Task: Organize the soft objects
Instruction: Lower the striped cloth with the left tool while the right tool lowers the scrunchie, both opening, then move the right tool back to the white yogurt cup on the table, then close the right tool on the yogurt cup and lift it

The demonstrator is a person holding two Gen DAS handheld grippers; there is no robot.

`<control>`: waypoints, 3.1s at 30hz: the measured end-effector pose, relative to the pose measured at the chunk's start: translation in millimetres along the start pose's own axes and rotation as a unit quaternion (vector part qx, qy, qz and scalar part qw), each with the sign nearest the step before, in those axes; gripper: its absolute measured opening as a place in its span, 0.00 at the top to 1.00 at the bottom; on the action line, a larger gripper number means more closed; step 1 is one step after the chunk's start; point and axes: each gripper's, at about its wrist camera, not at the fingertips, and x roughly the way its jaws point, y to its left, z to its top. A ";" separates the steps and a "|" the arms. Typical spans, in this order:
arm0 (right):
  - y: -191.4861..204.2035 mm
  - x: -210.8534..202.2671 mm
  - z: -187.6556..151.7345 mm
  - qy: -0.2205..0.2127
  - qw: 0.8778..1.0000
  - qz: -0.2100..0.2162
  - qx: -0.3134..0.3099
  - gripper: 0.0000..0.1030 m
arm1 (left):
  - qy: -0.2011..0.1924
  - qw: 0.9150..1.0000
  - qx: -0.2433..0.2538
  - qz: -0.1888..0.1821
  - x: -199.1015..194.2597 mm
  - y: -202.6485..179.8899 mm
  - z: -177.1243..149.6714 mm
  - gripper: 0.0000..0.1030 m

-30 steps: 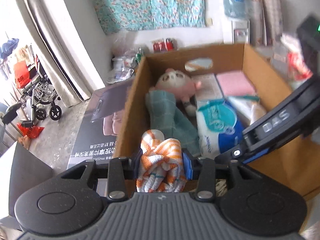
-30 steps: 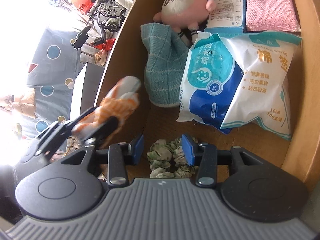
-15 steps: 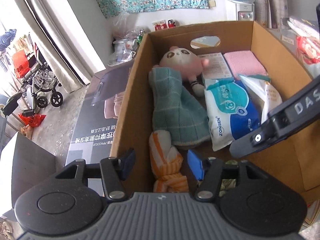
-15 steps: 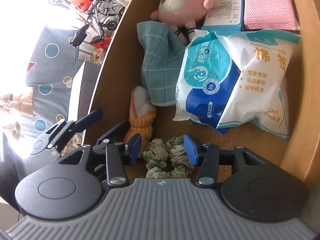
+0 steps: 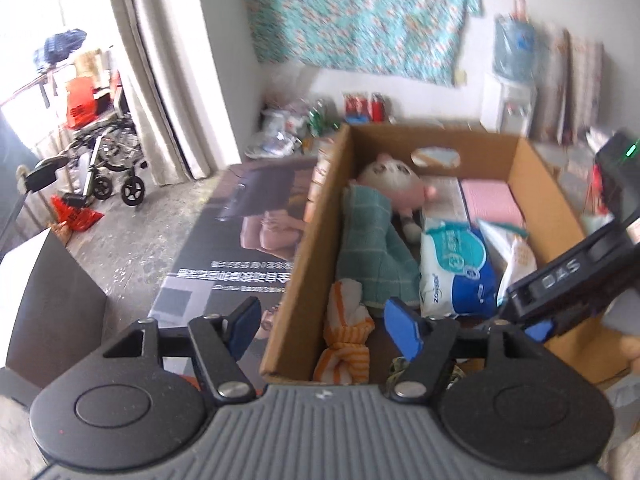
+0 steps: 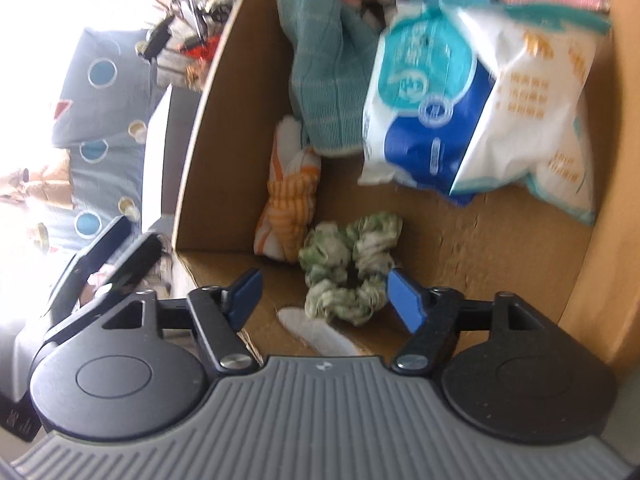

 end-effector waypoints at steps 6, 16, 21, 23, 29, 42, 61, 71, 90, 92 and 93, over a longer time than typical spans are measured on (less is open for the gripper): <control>-0.2 30.4 7.7 0.026 0.999 -0.040 0.012 0.28 | -0.024 0.998 -0.058 0.010 -26.3 22.5 -20.2 0.28; 15.6 55.1 15.0 0.039 0.996 -0.062 -0.040 0.63 | -0.029 0.989 -0.136 0.047 -44.9 48.2 -70.1 0.28; 28.7 56.3 16.8 0.004 0.993 -0.085 -0.087 0.78 | -0.024 0.984 -0.170 0.036 -48.8 45.9 -95.2 0.28; 37.9 53.2 16.4 -0.017 0.989 -0.097 -0.112 0.80 | -0.022 0.983 -0.178 0.028 -49.6 41.2 -103.0 0.28; 58.8 41.5 13.6 -0.062 0.966 -0.159 -0.193 0.78 | -0.009 0.985 -0.169 0.005 -49.6 17.8 -119.8 0.28; 24.3 -99.6 -64.7 -0.214 0.953 -0.058 -0.205 0.44 | -0.042 0.991 -0.116 -0.048 -68.5 -39.8 -120.5 0.24; -210.1 -296.9 -141.4 -0.381 0.899 -0.213 -0.039 0.20 | -0.093 0.973 0.035 -0.208 -63.8 -228.2 -69.5 0.22; -284.4 -243.0 -78.3 -0.297 0.919 -0.258 -0.017 0.19 | -0.069 0.977 0.034 -0.201 -33.9 -275.4 -55.4 0.22; -365.0 -283.0 -79.5 -0.300 0.940 -0.016 0.161 0.36 | -0.094 0.963 0.100 -0.233 -23.6 -340.5 -29.5 0.22; -356.2 -288.2 -80.6 -0.306 0.940 -0.046 0.147 0.36 | -0.092 0.959 0.112 -0.244 -21.2 -350.3 -27.5 0.22; -351.9 -289.1 -80.6 -0.306 0.940 -0.057 0.140 0.36 | -0.091 0.957 0.119 -0.249 -20.0 -356.0 -26.4 0.22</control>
